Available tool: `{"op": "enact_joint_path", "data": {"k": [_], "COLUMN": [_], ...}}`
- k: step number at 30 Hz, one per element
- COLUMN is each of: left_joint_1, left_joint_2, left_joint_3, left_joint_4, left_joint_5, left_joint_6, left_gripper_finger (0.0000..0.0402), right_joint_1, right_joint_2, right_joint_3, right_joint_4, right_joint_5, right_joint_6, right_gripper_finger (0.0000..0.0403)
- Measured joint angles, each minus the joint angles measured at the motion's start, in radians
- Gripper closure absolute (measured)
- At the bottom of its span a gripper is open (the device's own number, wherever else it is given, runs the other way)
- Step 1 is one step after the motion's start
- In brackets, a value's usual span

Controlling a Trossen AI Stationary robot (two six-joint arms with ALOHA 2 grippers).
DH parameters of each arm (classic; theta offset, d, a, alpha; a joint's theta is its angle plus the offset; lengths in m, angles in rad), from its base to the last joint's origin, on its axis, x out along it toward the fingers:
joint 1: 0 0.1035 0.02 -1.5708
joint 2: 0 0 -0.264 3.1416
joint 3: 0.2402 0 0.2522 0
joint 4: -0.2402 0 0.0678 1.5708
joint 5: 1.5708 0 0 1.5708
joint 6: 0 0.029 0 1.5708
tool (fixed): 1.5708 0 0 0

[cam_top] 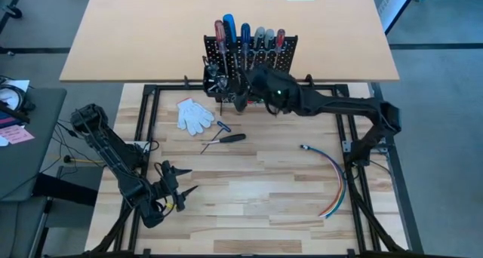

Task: Hang tools onto peg board
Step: Hang the black screwdriver on the peg board

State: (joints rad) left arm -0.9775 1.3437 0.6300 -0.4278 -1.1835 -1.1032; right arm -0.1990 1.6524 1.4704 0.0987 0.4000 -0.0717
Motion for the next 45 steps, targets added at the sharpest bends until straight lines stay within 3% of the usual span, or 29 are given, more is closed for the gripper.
{"op": "enact_joint_path", "data": {"k": [7,10,13,17,21,25,34,40,45], "left_joint_1": [0.000,0.000,0.004,0.041,0.179,0.373,0.778,0.949,1.032], "left_joint_2": [0.000,0.000,0.000,0.000,0.000,0.000,0.000,0.000,0.010], "left_joint_3": [0.000,0.000,0.000,0.000,-0.022,-0.045,-0.046,-0.046,-0.046], "left_joint_4": [-0.001,-0.001,-0.001,0.002,0.057,0.139,0.182,0.217,0.218], "left_joint_5": [0.003,0.031,0.033,0.064,0.214,0.352,0.597,0.767,0.788], "left_joint_6": [0.000,0.007,0.000,0.031,0.160,0.389,0.791,0.927,1.003], "left_gripper_finger": [0.0105,0.0105,0.0105,0.0105,0.0105,0.0105,0.0105,0.0105,0.0106], "right_joint_1": [0.167,0.255,0.326,0.375,0.394,0.350,0.244,0.279,0.311], "right_joint_2": [-0.054,-0.062,-0.052,-0.014,0.060,0.136,0.202,0.202,0.201], "right_joint_3": [-0.006,-0.067,-0.184,-0.365,-0.508,-0.554,-0.555,-0.555,-0.555], "right_joint_4": [-0.227,-0.279,-0.277,-0.143,0.031,0.132,0.126,0.147,0.165], "right_joint_5": [-0.001,-0.038,-0.098,-0.115,-0.109,0.008,-0.003,-0.012,-0.013], "right_joint_6": [-0.179,-0.241,-0.237,-0.125,-0.011,0.052,0.196,0.196,0.195], "right_gripper_finger": [0.0165,0.0165,0.0165,0.0165,0.0165,0.0165,0.0165,0.0165,0.0165]}}
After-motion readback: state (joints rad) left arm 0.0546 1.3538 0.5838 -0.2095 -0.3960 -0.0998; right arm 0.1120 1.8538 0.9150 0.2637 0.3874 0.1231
